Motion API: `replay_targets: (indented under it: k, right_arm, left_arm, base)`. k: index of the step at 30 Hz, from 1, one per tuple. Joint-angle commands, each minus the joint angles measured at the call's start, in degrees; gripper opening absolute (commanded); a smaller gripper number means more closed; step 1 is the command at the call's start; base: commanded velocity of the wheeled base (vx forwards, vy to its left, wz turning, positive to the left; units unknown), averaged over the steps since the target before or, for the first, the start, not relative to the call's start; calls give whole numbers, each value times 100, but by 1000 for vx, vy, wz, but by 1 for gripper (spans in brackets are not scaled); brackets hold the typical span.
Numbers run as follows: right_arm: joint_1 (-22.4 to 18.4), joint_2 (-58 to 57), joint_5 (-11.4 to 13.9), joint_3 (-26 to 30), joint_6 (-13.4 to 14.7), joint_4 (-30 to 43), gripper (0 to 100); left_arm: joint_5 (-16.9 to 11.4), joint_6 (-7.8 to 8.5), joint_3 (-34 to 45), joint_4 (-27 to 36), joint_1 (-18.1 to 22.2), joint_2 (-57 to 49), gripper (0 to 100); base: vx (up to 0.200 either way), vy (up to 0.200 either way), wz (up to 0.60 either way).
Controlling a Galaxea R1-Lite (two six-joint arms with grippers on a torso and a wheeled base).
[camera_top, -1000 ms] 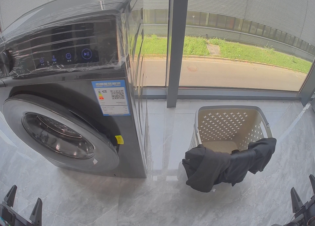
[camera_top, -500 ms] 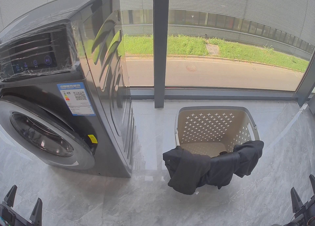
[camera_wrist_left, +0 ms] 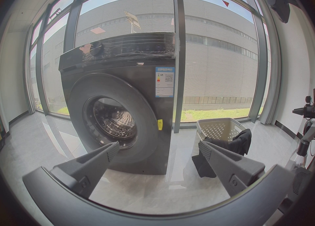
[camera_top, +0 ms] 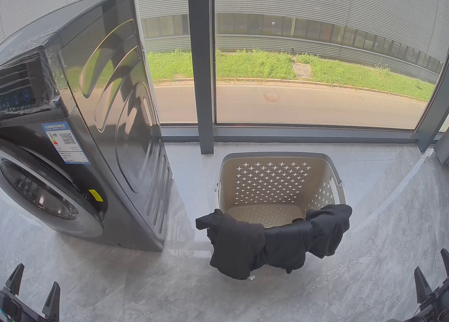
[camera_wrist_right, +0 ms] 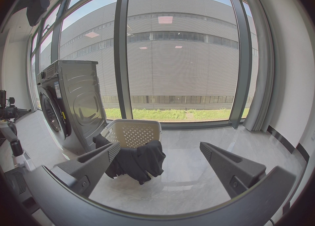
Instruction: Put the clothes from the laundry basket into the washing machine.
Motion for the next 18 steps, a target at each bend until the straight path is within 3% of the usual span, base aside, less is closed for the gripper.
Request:
replay_targets:
  k: [1,14,18]
  right_arm:
    - [2,-93,2,101,-2,-2,100]
    - [2,-93,2,101,-2,-2,100]
    - [2,-93,2,101,-2,-2,100]
  left_arm:
    - [1,7,92,-2,-1,-104,100]
    - [-7,-2,92,-2,-1,-104,100]
    - [1,-2,92,-2,-1,-104,100]
  base:
    - [0,0,0]
    - [0,0,0]
    - [0,-200,0]
